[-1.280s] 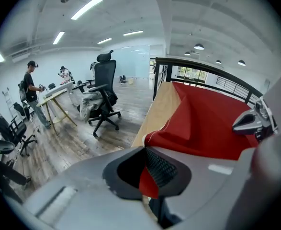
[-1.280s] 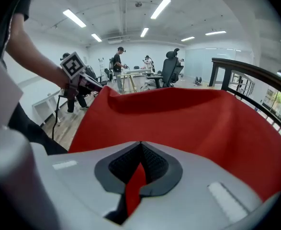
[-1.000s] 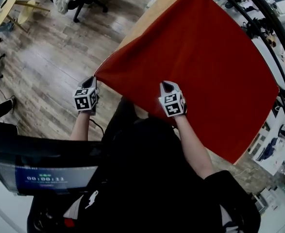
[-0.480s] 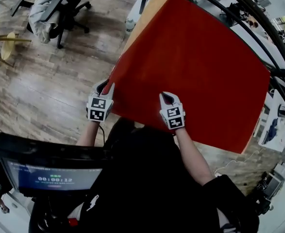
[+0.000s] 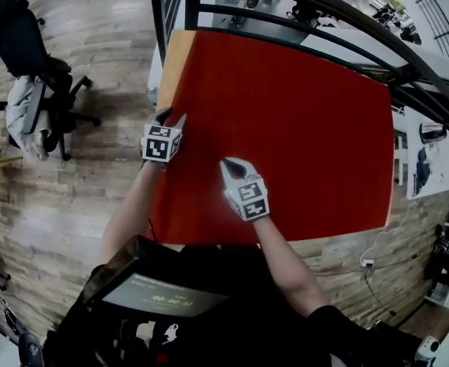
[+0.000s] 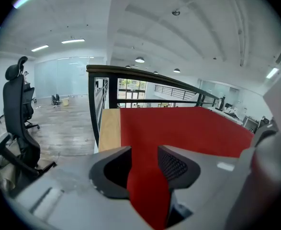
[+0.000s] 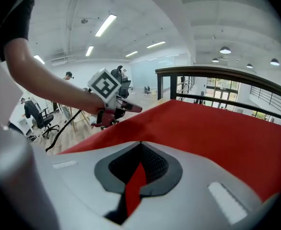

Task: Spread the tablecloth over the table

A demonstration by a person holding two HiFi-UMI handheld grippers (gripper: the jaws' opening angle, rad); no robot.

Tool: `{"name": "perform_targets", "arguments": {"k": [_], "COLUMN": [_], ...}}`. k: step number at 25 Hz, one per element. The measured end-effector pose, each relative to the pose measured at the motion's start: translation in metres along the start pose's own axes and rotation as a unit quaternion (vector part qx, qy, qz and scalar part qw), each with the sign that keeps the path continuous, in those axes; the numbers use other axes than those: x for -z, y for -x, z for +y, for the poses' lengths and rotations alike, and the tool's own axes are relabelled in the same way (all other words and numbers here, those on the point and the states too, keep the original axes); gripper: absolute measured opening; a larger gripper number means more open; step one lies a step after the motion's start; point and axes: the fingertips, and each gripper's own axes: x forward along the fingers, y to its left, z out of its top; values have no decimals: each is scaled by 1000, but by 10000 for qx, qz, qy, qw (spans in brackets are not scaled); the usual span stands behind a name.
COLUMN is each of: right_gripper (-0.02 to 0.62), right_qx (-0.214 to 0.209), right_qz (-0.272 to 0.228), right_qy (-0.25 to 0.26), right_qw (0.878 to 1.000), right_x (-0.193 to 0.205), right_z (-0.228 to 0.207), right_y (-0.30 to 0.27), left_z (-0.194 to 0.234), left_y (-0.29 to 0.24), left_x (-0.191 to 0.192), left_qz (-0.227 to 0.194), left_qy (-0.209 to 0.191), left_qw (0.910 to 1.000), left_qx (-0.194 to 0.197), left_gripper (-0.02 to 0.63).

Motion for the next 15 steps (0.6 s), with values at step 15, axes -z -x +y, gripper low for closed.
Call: {"name": "perform_targets", "arguments": {"k": [15], "right_gripper": [11], "right_qx": [-424], "right_qz": [-683], "right_qy": [-383], "right_qw": [9960], "right_x": [-95], "right_z": [-143], "right_y": [-120], "left_z": [99], "left_y": [-186], "left_x": [-103], "left_qz": [381], "left_qy": [718], "left_qw": [9963], "left_qx": [-286], "left_gripper": [201]}}
